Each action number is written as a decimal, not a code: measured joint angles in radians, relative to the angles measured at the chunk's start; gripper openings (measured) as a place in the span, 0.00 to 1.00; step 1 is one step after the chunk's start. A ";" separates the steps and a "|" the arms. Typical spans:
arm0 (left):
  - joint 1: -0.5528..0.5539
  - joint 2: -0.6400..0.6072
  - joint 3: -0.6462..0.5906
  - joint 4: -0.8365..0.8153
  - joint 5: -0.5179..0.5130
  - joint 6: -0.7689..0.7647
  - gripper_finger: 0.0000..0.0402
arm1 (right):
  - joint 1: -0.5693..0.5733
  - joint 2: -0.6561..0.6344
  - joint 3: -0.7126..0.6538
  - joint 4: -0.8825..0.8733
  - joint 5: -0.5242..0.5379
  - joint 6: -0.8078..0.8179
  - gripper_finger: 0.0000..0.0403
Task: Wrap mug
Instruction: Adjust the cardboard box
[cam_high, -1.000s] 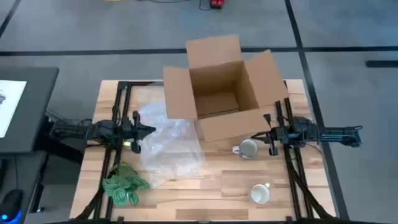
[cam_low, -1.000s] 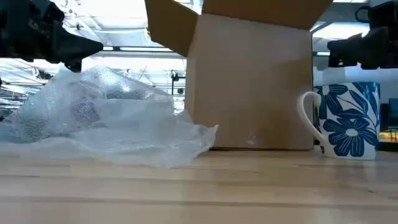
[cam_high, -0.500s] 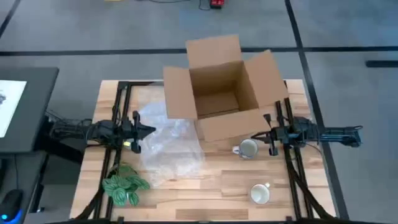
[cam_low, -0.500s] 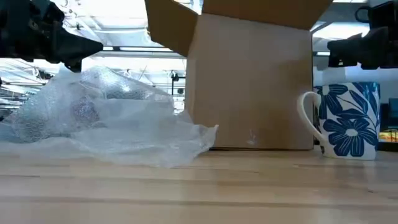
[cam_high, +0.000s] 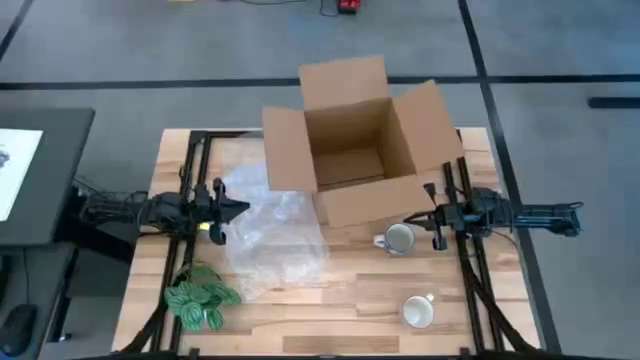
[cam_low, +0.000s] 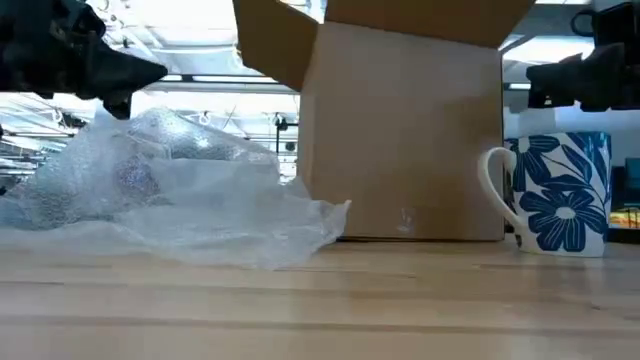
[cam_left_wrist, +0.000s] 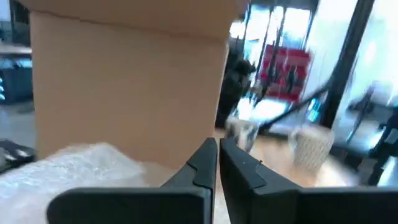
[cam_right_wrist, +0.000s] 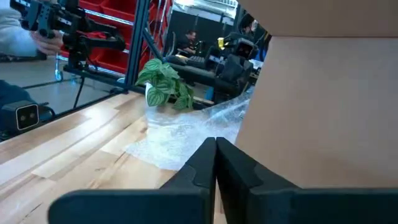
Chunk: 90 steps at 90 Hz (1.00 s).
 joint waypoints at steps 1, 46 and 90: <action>0.000 0.000 0.000 0.001 0.006 -0.014 0.00 | 0.000 0.000 0.000 0.000 0.000 0.000 0.00; -0.254 0.129 0.071 0.291 0.083 0.147 0.00 | 0.000 0.000 0.000 0.000 0.000 0.000 0.00; -0.283 0.904 0.508 0.236 -0.230 0.349 0.00 | 0.000 0.000 0.000 0.000 0.000 0.000 0.00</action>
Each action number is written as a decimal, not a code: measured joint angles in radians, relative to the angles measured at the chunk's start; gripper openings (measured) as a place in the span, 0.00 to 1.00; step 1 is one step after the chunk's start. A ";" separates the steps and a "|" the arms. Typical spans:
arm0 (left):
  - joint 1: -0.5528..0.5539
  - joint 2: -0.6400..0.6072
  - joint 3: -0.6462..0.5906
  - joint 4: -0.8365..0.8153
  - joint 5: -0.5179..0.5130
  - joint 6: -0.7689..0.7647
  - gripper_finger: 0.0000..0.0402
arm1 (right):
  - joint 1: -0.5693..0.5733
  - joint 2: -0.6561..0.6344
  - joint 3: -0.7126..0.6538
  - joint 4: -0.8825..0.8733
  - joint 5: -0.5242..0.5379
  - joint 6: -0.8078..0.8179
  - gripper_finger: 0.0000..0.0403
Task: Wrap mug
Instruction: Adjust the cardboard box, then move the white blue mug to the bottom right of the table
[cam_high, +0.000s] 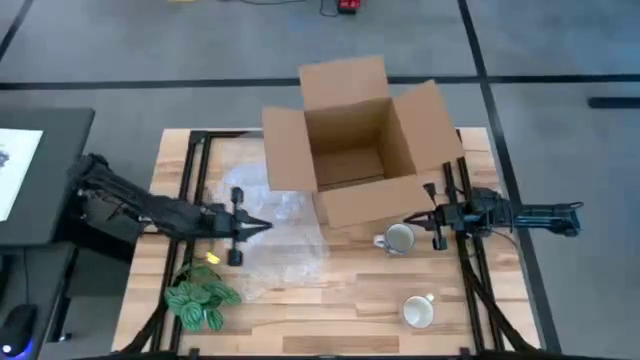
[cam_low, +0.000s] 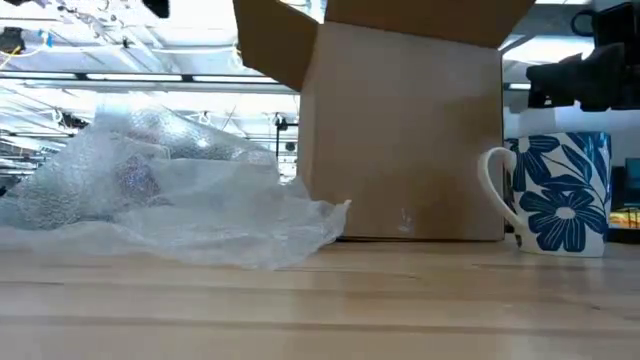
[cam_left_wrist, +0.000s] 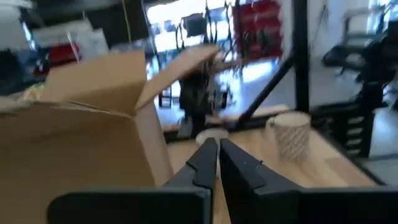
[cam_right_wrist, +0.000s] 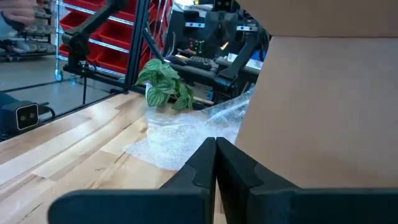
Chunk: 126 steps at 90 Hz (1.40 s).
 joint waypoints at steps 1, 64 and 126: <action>0.006 0.017 0.006 0.003 -0.001 -0.005 0.00 | 0.000 0.000 0.000 0.000 0.000 0.000 0.00; 0.265 0.952 0.314 0.455 -0.274 -0.185 0.00 | 0.000 0.000 0.000 0.000 0.000 0.000 0.00; 0.060 1.013 0.705 0.096 -0.081 -0.323 0.00 | 0.000 0.000 0.000 0.000 0.000 0.000 0.00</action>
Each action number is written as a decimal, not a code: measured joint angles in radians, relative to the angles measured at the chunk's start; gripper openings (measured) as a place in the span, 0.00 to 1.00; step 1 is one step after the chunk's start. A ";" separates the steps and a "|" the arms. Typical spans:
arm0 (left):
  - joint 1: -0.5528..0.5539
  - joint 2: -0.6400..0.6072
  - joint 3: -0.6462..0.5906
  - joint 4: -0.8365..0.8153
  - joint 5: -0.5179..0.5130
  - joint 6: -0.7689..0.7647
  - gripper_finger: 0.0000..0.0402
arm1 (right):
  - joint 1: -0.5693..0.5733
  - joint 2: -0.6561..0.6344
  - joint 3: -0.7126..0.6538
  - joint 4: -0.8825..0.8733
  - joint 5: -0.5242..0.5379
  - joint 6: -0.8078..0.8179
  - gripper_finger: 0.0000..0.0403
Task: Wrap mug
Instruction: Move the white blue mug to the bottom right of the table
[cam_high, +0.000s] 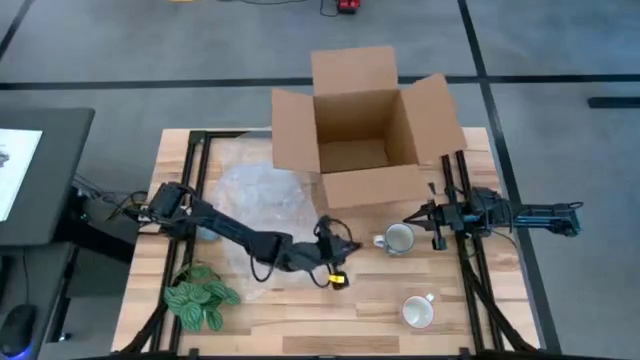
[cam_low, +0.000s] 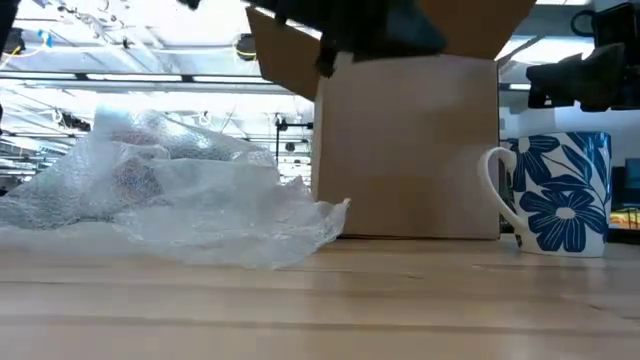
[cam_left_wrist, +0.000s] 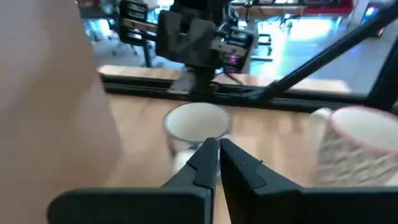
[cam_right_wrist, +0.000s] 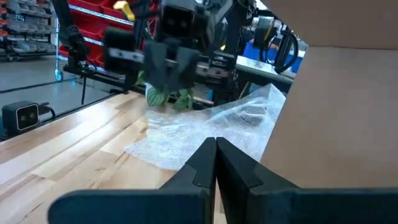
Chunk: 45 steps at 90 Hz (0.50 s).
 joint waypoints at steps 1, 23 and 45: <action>-0.002 0.002 0.002 -0.001 0.000 -0.007 0.00 | 0.000 0.000 0.000 0.000 0.000 0.000 0.00; 0.008 0.071 0.023 -0.009 0.038 -0.087 0.12 | 0.000 0.000 0.000 0.000 0.000 0.000 0.00; 0.083 0.142 0.024 -0.013 0.118 -0.089 0.36 | 0.000 0.000 0.000 0.000 0.000 0.000 0.00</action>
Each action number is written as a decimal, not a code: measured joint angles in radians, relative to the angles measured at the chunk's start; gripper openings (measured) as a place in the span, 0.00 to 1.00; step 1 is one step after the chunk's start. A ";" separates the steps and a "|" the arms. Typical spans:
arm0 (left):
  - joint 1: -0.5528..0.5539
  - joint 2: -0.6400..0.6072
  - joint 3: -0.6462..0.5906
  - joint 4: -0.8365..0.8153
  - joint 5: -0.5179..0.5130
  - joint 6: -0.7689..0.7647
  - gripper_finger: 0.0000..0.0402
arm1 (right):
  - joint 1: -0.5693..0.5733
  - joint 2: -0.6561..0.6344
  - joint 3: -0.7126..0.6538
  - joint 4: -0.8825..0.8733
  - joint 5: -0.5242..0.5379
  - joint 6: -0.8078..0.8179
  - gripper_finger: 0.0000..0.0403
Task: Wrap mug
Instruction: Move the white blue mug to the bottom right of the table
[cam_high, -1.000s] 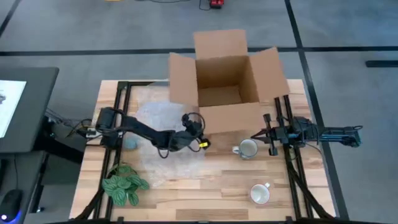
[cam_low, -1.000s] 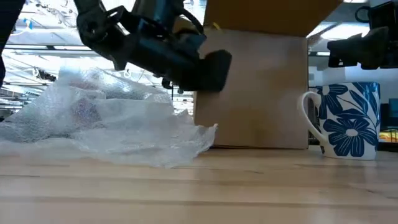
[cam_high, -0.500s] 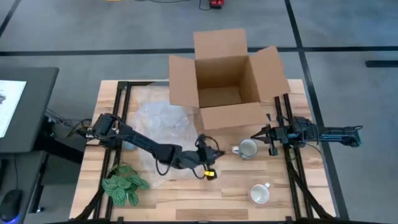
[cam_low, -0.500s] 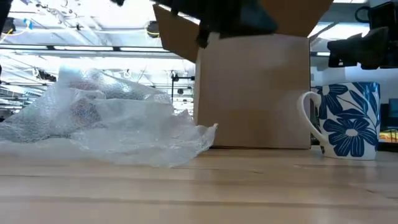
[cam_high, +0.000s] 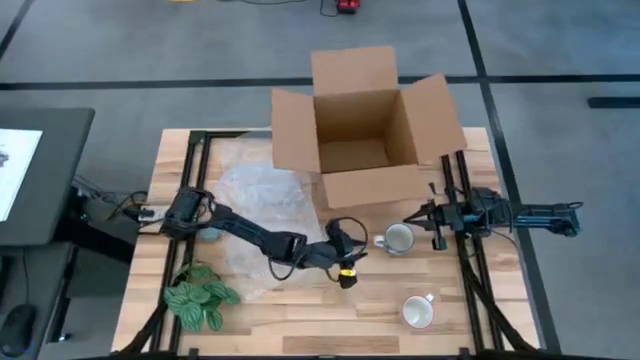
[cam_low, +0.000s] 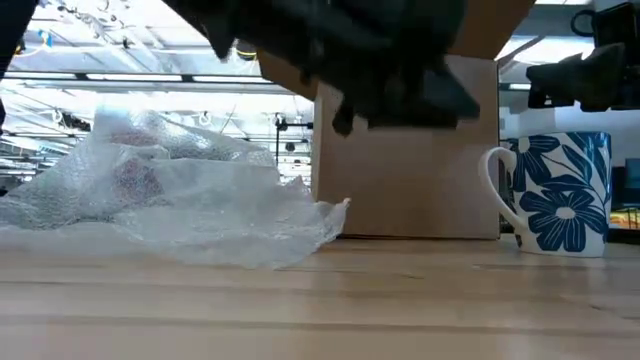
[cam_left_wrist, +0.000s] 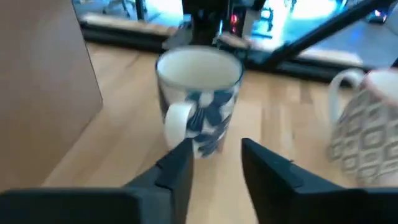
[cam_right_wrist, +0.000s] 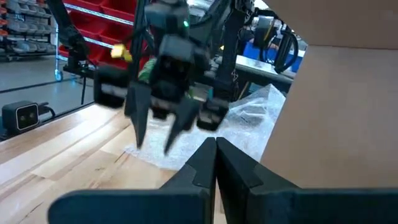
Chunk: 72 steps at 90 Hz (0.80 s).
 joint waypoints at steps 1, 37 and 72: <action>0.004 0.003 0.000 0.006 0.005 0.000 0.37 | 0.000 0.000 0.000 0.000 0.000 0.000 0.00; 0.071 0.016 0.000 0.017 0.120 0.045 0.43 | 0.000 0.000 0.000 0.000 0.000 0.000 0.00; 0.078 0.016 -0.001 0.060 0.147 0.161 0.43 | 0.000 0.000 0.000 0.000 0.000 0.000 0.00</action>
